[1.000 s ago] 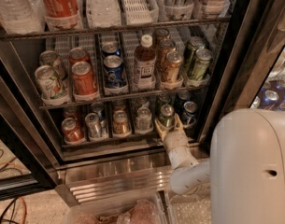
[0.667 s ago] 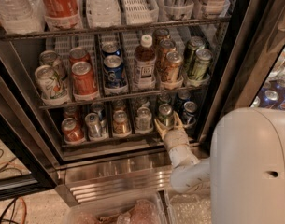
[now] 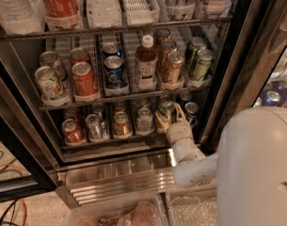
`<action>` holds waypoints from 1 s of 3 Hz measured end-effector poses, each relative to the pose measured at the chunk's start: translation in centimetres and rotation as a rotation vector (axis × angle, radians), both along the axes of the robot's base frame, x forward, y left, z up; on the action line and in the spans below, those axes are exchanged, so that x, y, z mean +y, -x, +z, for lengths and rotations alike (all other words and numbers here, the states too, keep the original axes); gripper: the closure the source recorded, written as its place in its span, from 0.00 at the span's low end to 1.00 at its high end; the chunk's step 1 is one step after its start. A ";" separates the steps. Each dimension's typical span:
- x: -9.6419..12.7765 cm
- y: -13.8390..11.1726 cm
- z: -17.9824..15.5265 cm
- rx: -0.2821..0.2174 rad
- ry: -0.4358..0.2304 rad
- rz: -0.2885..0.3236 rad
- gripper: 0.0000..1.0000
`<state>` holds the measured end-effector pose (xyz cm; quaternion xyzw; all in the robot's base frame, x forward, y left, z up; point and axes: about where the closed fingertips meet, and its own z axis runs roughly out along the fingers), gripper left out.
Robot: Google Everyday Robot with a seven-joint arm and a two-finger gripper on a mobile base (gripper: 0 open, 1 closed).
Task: Pick green can from bottom shelf of fridge
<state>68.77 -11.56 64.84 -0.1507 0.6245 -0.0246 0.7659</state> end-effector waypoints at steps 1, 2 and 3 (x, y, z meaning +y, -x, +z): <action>-0.1 2.2 1.1 -0.018 0.001 -0.006 1.00; 0.6 6.4 1.1 0.017 -0.033 0.000 1.00; 0.9 9.9 1.0 0.057 -0.052 0.006 1.00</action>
Offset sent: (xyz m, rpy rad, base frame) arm -0.1289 0.0203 -0.0005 0.0804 0.0931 0.0198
